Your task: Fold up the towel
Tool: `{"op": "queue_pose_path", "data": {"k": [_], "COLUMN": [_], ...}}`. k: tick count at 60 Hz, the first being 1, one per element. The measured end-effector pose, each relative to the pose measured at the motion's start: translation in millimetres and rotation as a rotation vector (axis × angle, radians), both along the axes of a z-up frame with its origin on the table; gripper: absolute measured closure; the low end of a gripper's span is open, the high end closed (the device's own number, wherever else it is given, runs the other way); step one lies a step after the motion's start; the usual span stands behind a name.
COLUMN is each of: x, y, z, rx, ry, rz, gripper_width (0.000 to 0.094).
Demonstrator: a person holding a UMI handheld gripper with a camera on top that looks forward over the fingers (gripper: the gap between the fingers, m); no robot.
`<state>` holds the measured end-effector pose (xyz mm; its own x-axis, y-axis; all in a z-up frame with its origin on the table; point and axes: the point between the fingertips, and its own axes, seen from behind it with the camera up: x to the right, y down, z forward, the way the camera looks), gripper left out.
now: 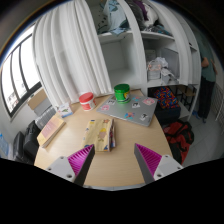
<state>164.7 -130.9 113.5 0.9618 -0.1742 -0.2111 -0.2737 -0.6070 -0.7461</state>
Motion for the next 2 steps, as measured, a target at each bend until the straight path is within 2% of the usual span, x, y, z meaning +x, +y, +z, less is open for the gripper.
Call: {"op": "queue_pose_path", "data": {"k": [2], "x": [8.3], "y": [-15.7], "z": [2.6], "rx": [-0.006], "ry": [0.004], "rz": [-0.018], "gripper_width": [0.0102]}}
